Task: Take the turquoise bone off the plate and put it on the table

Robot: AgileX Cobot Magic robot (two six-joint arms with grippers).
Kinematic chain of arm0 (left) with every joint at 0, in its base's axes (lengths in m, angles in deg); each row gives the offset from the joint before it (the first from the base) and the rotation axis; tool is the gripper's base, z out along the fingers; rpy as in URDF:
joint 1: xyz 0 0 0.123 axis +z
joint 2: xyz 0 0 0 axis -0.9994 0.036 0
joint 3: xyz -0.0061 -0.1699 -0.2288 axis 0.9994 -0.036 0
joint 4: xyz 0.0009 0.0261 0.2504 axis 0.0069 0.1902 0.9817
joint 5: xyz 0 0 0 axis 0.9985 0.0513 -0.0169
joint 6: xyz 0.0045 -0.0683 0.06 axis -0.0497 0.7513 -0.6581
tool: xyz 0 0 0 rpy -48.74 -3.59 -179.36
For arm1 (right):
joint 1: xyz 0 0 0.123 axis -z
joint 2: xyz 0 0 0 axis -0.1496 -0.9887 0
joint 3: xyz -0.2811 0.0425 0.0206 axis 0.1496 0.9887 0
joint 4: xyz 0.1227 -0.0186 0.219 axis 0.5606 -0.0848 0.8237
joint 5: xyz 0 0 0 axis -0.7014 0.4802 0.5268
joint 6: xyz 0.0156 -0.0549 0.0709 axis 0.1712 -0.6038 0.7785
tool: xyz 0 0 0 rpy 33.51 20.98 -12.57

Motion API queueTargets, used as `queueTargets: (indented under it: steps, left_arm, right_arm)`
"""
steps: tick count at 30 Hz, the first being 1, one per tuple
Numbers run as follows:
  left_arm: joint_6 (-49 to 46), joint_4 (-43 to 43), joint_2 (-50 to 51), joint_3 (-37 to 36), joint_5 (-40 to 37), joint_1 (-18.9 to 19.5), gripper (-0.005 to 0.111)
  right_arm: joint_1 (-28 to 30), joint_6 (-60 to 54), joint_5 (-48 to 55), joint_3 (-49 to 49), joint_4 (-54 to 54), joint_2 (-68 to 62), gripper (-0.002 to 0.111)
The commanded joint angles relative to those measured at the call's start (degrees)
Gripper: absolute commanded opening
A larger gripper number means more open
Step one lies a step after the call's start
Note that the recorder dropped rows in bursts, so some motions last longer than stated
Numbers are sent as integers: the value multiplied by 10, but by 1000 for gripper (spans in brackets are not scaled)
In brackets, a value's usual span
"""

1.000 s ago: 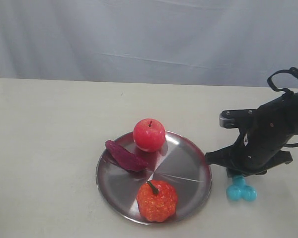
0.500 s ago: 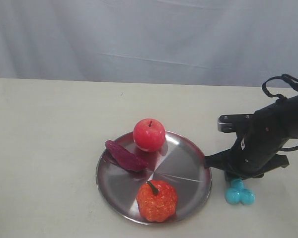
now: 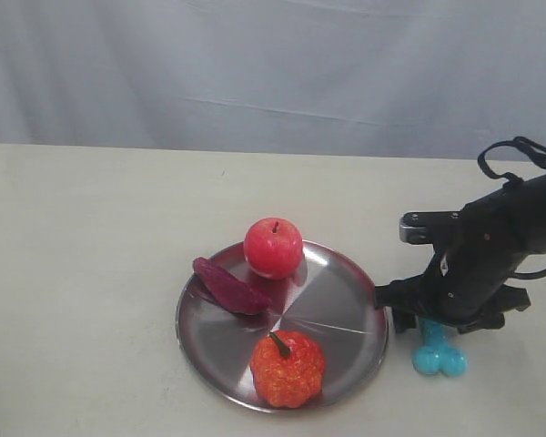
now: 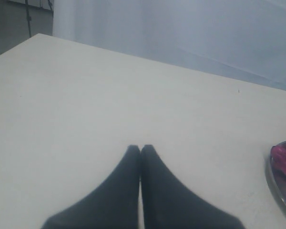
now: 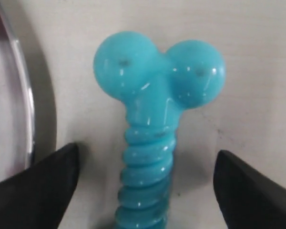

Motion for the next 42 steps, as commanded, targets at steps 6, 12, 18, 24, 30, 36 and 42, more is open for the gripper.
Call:
queueTargets:
  steps: [6,12,18,24,30,36,42]
  left_arm:
    - [1,0,-1,-1,3,-3,0]
    - [1,0,-1,-1,3,-3,0]
    - [1,0,-1,-1,3,-3,0]
    - [1,0,-1,-1,3,-3,0]
    - [1,0,-1,-1,3,-3,0]
    - [1,0,-1,-1,3,-3,0]
    - [1,0,-1,-1,3,-3,0]
  right_arm:
    - [4,2,116,-54,2,74,76]
    - [4,2,149,-55,2,202,76]
    - [4,-14,251,-55,2,340,60]
    - [3,-32,341,-55,37,480,27]
    - [3,-112,381,-20,166,632,0]
    - [3,-144,367,48,195,769,0]
    - [3,-144,341,87,197,856,0]
